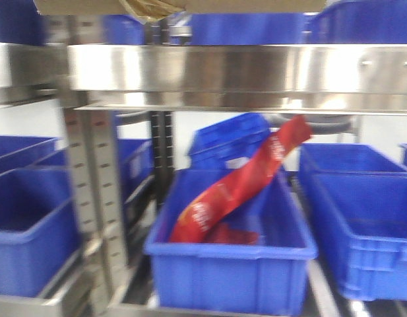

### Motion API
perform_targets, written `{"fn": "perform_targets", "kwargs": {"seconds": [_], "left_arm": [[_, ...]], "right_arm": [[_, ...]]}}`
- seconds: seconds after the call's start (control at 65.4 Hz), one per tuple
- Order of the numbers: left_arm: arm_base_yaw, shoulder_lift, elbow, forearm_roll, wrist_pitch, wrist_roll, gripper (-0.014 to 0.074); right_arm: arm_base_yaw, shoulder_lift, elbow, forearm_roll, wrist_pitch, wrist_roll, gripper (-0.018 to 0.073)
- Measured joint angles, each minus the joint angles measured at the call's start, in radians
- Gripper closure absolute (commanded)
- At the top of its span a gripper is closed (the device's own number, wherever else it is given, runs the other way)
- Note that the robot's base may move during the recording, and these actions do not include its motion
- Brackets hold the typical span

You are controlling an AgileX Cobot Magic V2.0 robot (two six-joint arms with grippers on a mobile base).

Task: Stack two boxes on right shelf middle
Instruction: 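Drive up to the shelf, holding the boxes above the middle level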

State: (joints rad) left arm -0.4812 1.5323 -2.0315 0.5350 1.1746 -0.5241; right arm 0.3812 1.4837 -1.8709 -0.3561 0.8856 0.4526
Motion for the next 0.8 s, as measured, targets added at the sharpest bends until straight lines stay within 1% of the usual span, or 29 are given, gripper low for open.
{"fn": "perform_targets", "kwargs": {"seconds": [0.795], "left_arm": [[0.0, 0.002, 0.0, 0.002, 0.0, 0.0, 0.0707]], "right_arm": [[0.0, 0.0, 0.0, 0.0, -0.002, 0.0, 0.0715]]}}
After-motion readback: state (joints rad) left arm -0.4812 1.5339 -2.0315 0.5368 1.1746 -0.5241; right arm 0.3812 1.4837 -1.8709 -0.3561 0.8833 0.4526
